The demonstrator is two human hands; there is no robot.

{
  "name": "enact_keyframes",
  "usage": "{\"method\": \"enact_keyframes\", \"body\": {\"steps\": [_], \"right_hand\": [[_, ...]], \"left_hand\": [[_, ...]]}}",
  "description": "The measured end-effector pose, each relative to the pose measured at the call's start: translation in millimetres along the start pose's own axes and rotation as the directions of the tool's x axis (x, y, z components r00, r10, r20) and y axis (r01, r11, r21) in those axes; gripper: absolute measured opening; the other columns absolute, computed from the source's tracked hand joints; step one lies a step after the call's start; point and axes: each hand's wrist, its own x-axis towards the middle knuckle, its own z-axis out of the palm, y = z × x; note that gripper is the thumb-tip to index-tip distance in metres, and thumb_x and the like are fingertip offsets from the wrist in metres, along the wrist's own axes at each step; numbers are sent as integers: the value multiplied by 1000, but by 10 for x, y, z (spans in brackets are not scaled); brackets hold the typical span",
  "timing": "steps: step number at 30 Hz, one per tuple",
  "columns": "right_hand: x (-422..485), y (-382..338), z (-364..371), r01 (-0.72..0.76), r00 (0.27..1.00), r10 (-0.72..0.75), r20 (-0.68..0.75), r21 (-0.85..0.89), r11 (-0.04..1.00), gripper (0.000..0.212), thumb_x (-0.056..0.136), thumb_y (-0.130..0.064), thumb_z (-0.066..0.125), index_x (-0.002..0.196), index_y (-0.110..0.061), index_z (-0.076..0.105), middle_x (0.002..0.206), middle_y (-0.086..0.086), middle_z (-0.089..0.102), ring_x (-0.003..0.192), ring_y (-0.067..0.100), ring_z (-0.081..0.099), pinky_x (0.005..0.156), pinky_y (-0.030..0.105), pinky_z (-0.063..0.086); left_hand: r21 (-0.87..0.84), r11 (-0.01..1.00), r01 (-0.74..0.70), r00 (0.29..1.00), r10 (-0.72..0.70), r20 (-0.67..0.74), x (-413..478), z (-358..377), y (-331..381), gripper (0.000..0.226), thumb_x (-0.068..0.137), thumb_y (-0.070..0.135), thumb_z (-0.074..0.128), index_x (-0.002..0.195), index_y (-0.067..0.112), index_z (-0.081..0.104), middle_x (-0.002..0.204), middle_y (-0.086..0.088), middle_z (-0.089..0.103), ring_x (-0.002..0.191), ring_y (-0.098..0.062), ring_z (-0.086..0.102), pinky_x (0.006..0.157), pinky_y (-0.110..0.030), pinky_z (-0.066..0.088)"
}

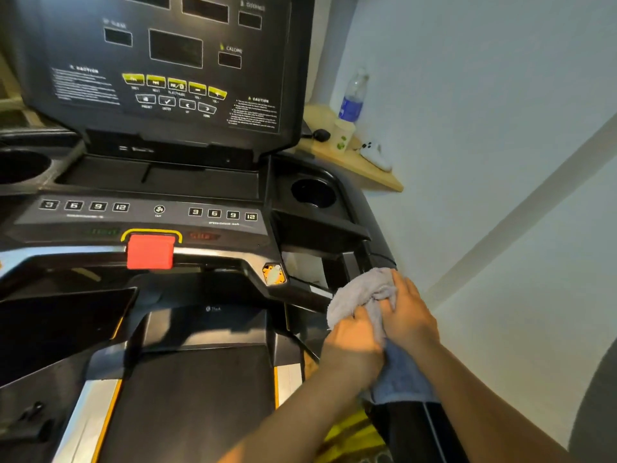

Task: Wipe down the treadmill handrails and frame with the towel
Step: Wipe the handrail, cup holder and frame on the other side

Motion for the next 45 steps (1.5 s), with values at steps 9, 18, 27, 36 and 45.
{"method": "enact_keyframes", "body": {"steps": [9,18,27,36,45], "right_hand": [[1059,-287,10,43,984,-84,155,254,966,69,89,-53,43,149,-21,32,155,6,30,139,27,34,114,36,23],[1489,-248,-9,23,974,-125,189,466,885,59,90,-40,43,139,-6,46,144,14,46,134,28,42,106,22,26],[2881,-1080,375,290,941,-264,211,-103,951,66,96,-51,39,152,-27,13,158,7,19,140,31,28,109,46,34],[3393,-1645,357,739,671,-685,285,-169,653,60,96,-46,43,149,-25,24,136,5,46,115,25,54,82,38,47],[3329,-1884,330,453,838,-416,353,-26,891,57,83,-64,52,120,-22,50,115,5,61,104,30,59,83,42,45]], "left_hand": [[263,964,-36,978,88,-189,838,-260,97,55,84,16,65,134,5,44,125,-19,53,116,-36,53,98,-46,46],[517,824,-233,826,449,-342,1206,-379,133,36,80,18,52,115,13,57,90,-9,52,83,-28,48,78,-42,40],[507,861,42,987,43,-153,2166,-977,53,76,102,43,26,153,-4,-7,158,-29,-13,147,-47,-12,120,-55,0],[267,925,271,957,-229,-181,2592,-1054,92,110,98,37,43,111,-13,-54,148,-35,-30,146,-47,-14,119,-50,-8],[226,899,374,915,-318,-247,2577,-1113,102,93,99,24,40,131,-17,-37,149,-34,-30,115,-52,-53,111,-57,-19]]}}
